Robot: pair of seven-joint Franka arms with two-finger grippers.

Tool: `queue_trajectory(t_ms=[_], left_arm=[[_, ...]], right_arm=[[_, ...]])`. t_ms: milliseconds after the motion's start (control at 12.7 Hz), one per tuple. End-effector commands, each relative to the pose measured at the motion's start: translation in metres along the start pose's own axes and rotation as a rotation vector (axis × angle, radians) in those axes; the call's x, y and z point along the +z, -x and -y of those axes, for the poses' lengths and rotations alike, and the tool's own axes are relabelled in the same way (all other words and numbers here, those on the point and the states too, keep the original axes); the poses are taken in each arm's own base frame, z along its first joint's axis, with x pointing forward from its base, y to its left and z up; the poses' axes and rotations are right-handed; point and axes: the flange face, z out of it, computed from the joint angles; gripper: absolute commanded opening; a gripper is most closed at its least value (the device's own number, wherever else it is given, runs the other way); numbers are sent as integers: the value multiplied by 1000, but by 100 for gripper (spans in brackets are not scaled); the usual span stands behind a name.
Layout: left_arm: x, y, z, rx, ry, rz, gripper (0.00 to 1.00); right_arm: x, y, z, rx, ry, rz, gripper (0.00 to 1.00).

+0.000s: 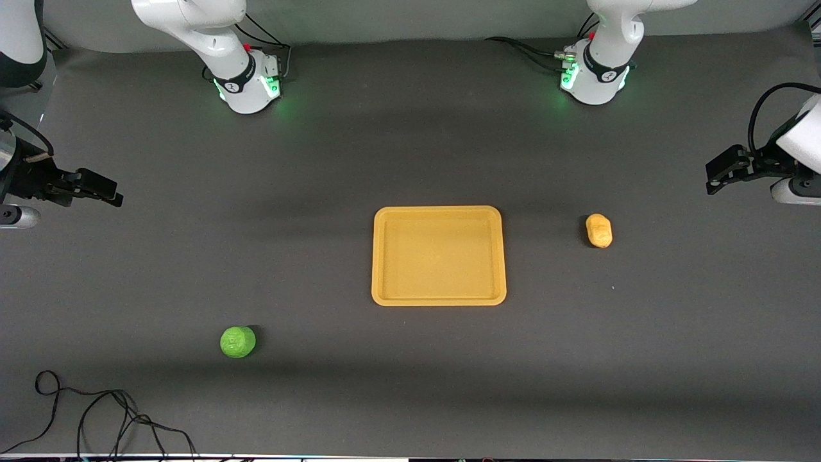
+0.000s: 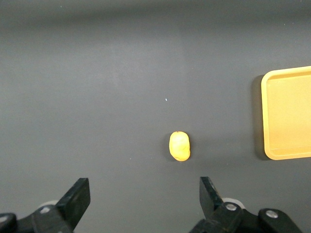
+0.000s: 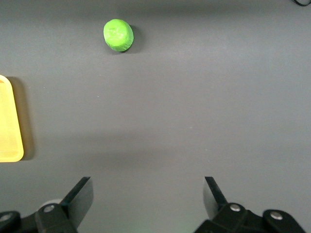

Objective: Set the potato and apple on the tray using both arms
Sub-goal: 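Reach the left gripper toward the yellow potato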

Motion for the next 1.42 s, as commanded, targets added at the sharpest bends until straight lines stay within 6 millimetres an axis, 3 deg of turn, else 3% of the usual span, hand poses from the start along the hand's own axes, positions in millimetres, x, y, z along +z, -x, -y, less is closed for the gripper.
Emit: queue_trajectory(t_ms=[0,236,394,551,709,1024,1260,1339], left_arm=[[3,4,-2,-2,5,6,100],[5,4,-3,1,5,10,100],[30,6,-6,6,7,42,100],[93,10,-10,14,10,76,100],[167,28,-14,19,15,118,100],[269,54,-42,45,34,124,100],[314,51,-54,62,46,136,100],[318,52,-56,67,48,138,100]], right_arm=[[-6,0,-1,3,3,3,100],[-6,-3,-1,8,4,1,100],[-6,-3,2,8,4,1,100],[-4,-3,3,8,4,4,100],[-3,-4,4,2,3,6,100],[0,-6,5,3,5,12,100],[0,-6,5,3,6,12,100],[2,-6,5,3,7,16,100]])
